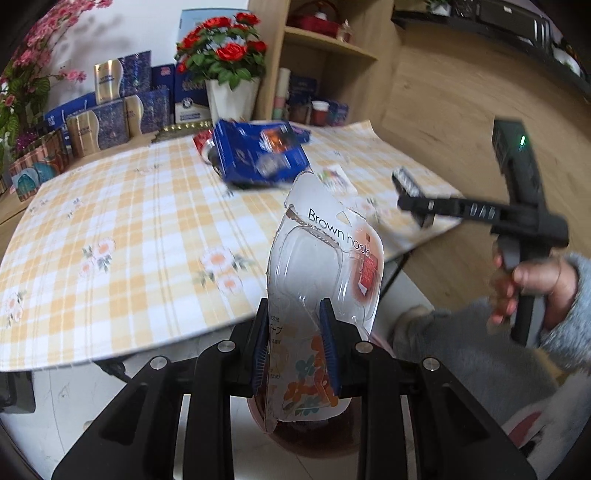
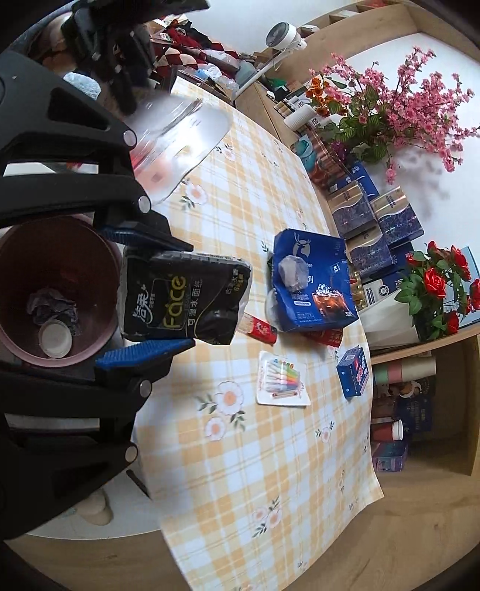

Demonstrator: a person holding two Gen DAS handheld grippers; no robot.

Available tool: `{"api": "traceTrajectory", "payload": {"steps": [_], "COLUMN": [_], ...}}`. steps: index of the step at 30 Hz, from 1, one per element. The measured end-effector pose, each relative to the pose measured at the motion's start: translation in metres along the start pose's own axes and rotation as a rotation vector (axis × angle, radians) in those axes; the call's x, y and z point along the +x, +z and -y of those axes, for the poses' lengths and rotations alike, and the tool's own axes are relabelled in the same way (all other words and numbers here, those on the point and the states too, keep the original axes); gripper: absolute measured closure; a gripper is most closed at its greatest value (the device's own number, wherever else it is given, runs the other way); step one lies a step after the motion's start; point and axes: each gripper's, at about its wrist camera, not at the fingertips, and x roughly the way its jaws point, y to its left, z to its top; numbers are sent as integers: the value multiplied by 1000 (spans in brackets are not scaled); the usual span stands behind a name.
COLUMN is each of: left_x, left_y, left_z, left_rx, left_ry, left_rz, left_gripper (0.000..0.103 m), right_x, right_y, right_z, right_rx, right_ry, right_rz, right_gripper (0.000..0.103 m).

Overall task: Collect trash
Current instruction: 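Grasp the black tissue pack with the right tool while the left tool carries the bag toward the bin, then open both tools over the brown bin to drop the bag and tissue pack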

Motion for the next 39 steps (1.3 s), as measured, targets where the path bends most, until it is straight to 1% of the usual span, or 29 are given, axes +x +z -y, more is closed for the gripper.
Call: {"api": "traceTrajectory", "payload": {"steps": [6,10,15,19,21,23,28,32,33,34,35,36,37,39], "left_x": [16,29,52,73,87,99,131,152,156,157,156,154,150,140], "left_y": [-31,-43,-55,-65,-70,-75,-81,-83,-82,-81,-79,-77,-74,-65], "left_z": [10,16,25,30,32,35,40,40,42,43,42,42,40,37], "left_rx": [23,45,92,123,145,161,199,193,200,209,207,198,180,142], "left_ry": [-1,-7,-16,-27,-16,-13,9,-9,-9,-11,-19,-27,-35,-37], "left_rz": [-54,-91,-158,-233,-291,-329,-399,-430,-426,-406,-390,-370,-345,-297], "left_gripper": [77,77,77,77,77,77,76,75,73,63,56,44,39,36], "right_x": [-15,-17,-12,-4,0,4,11,14,14,14,15,15,15,18], "right_y": [-21,-33,-46,-51,-53,-54,-55,-57,-57,-57,-57,-57,-57,-59], "right_z": [-3,-2,-3,1,5,10,21,26,27,28,29,30,31,31], "right_rx": [-20,-32,-46,-34,-22,-10,26,39,40,43,49,54,57,54], "right_ry": [-8,-14,-7,8,11,11,13,8,7,6,5,6,7,2], "right_rz": [2,-4,-23,-40,-49,-56,-74,-85,-85,-86,-87,-88,-89,-95], "right_gripper": [57,57,57,57,57,57,57,57,57,57,57,57,57,57]}}
